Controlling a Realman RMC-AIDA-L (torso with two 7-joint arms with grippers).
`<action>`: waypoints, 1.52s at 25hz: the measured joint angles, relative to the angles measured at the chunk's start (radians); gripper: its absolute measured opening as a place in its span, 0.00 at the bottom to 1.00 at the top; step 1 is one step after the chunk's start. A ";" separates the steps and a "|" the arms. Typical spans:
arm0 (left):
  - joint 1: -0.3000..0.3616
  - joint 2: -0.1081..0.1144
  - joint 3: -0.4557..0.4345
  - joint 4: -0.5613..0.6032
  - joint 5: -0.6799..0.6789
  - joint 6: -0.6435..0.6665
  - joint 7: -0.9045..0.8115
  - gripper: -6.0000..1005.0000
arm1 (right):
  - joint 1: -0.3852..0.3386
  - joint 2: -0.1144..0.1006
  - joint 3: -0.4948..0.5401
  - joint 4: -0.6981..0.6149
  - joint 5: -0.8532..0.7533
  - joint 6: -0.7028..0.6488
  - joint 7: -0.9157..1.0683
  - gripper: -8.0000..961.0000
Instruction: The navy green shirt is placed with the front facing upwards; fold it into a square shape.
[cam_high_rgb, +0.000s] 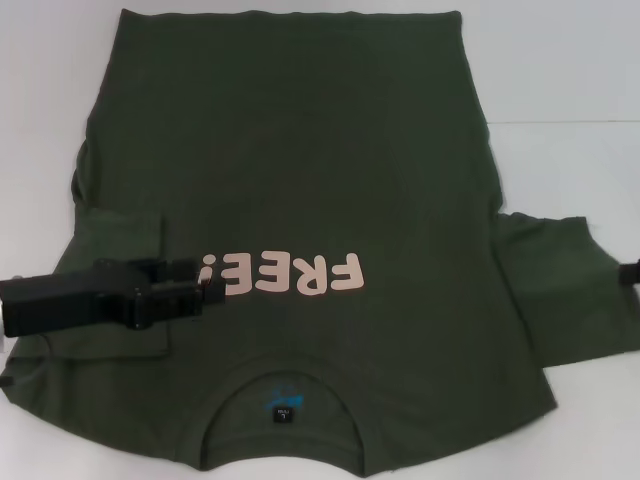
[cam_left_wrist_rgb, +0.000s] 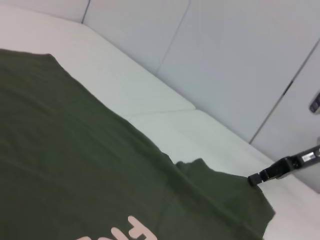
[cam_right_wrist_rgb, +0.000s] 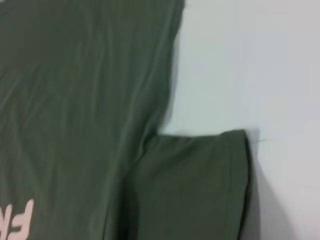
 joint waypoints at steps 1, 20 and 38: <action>0.004 0.000 -0.002 0.000 -0.015 0.002 -0.002 0.66 | -0.002 0.000 0.008 -0.006 0.002 0.005 0.000 0.02; 0.041 0.003 -0.155 0.000 -0.166 0.054 -0.035 0.66 | 0.051 -0.010 0.106 -0.008 0.104 -0.017 0.050 0.06; 0.038 0.003 -0.202 -0.007 -0.191 0.045 -0.042 0.66 | 0.183 0.069 0.011 0.102 0.146 -0.078 0.074 0.10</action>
